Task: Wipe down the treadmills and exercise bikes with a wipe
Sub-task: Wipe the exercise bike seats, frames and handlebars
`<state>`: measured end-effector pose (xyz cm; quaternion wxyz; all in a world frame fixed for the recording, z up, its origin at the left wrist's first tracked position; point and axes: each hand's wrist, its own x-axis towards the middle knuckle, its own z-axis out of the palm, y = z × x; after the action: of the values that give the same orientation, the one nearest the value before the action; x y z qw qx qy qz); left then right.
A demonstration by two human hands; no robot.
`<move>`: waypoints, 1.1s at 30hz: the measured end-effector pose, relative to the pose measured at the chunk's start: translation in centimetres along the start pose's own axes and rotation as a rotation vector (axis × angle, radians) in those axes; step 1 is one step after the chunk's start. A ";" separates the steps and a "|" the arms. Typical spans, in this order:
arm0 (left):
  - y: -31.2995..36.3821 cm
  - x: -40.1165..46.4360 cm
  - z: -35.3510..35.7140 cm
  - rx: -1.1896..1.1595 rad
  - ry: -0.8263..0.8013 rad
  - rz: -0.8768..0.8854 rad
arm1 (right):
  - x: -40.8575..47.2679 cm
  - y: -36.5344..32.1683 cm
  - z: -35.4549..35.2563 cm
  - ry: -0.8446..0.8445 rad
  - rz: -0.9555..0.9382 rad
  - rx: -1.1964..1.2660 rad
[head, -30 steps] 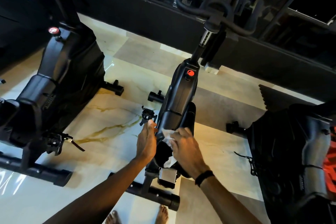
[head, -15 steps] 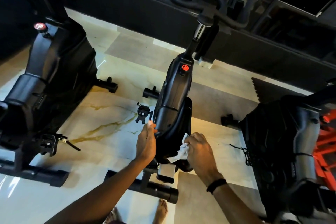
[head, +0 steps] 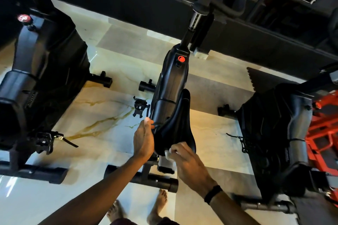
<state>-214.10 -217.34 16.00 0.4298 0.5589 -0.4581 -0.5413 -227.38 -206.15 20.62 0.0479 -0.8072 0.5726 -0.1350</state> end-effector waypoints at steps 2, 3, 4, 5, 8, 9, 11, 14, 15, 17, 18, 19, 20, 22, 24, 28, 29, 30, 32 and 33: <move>0.5 -0.3 0.1 0.046 0.027 0.069 | -0.9 1.2 -0.8 0.023 -0.056 -0.013; 0.9 -0.4 0.2 0.075 0.052 0.119 | -1.1 1.7 -1.0 0.046 -0.056 -0.001; 1.3 -0.5 0.2 0.111 0.082 0.173 | -1.4 2.2 -1.1 0.061 -0.042 0.024; 1.7 -0.5 0.4 0.158 0.109 0.227 | -1.5 2.6 -1.3 0.067 -0.026 0.049; 2.7 -0.7 0.9 0.306 0.152 0.347 | -2.4 4.1 -1.5 0.038 -0.012 0.132; 2.9 -0.7 1.1 0.334 0.158 0.378 | -2.7 5.2 -1.7 0.029 -0.003 0.157; 3.2 -0.4 1.3 0.355 0.172 0.423 | -3.0 7.9 -2.3 0.026 0.065 0.127; 3.7 0.1 2.6 0.397 0.202 0.488 | -2.9 11.8 -3.6 0.146 0.264 0.079; 3.9 0.2 3.0 0.386 0.190 0.510 | -2.5 12.4 -3.9 0.192 0.303 0.088; 4.5 0.1 4.5 0.339 0.132 0.572 | -1.6 13.1 -4.9 0.270 0.307 0.139; 4.8 -0.2 5.4 0.324 0.094 0.591 | -1.2 13.1 -5.3 0.291 0.290 0.167; 5.4 -0.5 6.8 0.322 0.059 0.609 | -1.0 13.6 -5.8 0.309 0.272 0.207; 5.9 -0.8 7.8 0.319 0.015 0.611 | -0.8 13.8 -6.3 0.317 0.265 0.256; 6.6 -1.3 11.2 0.284 -0.123 0.575 | -1.2 15.2 -7.5 0.349 0.288 0.365; 7.5 -1.7 15.3 0.241 -0.301 0.478 | -2.0 17.4 -8.9 0.389 0.332 0.473; 9.0 -3.3 24.6 0.130 -0.459 0.356 | -5.3 23.2 -12.1 0.487 0.407 0.610; 9.3 -3.8 27.4 0.104 -0.485 0.347 | -6.6 25.2 -13.0 0.509 0.437 0.626; 9.7 -4.3 29.3 0.083 -0.500 0.339 | -7.4 26.4 -13.6 0.523 0.459 0.649; 10.5 -5.0 33.4 0.099 -0.510 0.334 | -9.5 29.2 -15.3 0.552 0.488 0.685; 10.7 -5.3 34.7 0.107 -0.508 0.328 | -10.3 30.2 -15.9 0.558 0.507 0.704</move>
<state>-249.22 -213.92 26.03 0.3532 0.3463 -0.6630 -0.5619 -262.40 -205.55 27.14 0.1933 -0.5115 0.6610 -0.5138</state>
